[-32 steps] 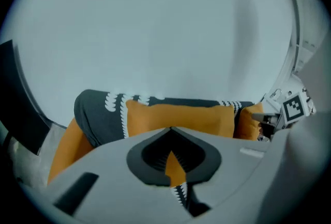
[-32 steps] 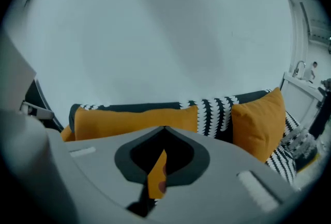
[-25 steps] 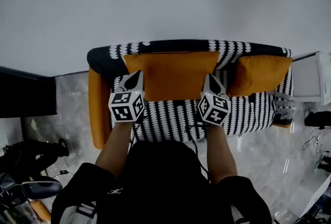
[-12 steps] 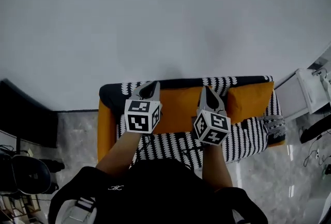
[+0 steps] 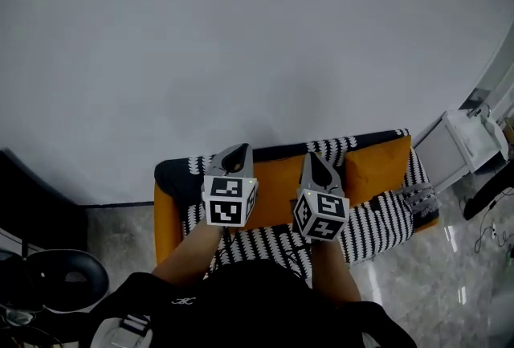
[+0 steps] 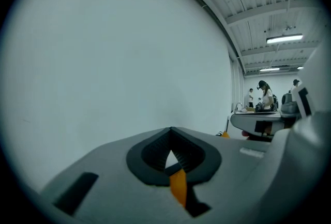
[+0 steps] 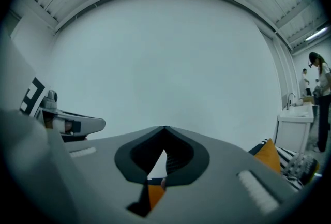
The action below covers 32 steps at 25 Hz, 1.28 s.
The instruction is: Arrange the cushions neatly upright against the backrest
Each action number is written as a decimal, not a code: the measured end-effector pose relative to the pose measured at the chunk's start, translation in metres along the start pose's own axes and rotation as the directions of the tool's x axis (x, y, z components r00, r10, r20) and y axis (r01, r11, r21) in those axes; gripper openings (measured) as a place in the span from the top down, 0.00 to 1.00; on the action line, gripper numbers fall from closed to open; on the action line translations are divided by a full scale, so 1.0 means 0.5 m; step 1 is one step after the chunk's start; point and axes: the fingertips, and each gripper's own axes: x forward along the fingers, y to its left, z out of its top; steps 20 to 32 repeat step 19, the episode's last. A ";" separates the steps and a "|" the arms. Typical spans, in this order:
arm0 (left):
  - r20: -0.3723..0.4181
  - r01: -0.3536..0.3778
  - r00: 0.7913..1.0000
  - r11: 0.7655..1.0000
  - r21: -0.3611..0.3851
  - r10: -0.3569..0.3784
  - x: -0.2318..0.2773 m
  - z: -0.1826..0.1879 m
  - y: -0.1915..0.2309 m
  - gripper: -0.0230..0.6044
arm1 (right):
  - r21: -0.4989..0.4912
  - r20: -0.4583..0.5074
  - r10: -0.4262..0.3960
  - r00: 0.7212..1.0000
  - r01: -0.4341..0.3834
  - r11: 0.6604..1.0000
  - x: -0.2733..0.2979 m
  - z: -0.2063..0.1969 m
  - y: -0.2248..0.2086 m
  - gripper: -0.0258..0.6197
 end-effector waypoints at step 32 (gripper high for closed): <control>-0.069 0.141 0.988 0.990 -0.005 -0.141 -0.054 -0.090 -0.019 0.95 | 0.002 -0.031 -0.157 0.987 0.158 0.988 -0.104 -0.070 0.025 0.95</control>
